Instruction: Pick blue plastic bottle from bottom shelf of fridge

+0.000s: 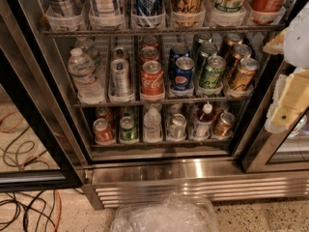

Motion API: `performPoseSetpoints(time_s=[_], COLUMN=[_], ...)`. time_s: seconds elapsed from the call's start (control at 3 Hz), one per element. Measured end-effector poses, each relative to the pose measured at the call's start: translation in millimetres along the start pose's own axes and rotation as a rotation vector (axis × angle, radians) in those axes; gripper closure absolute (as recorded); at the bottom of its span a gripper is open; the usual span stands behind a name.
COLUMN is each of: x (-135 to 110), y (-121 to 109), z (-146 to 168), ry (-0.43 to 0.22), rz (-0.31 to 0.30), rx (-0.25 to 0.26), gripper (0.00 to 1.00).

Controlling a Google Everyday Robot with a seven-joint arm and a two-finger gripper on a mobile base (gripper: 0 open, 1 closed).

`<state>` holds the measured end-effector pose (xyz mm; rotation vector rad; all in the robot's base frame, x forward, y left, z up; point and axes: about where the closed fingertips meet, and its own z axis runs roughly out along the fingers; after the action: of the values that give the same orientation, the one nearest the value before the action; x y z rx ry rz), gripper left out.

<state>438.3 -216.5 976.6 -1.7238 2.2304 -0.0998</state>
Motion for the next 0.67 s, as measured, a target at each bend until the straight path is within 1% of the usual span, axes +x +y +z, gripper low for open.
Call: performPoseSetpoints(time_s=[0.33,0.67], x=[0,-5], y=[0,-1], z=[0,10], ry=[0.0,-0.044], rz=[0.0,0.087], rx=[0.0,0.024], gripper=[0.0,0.0])
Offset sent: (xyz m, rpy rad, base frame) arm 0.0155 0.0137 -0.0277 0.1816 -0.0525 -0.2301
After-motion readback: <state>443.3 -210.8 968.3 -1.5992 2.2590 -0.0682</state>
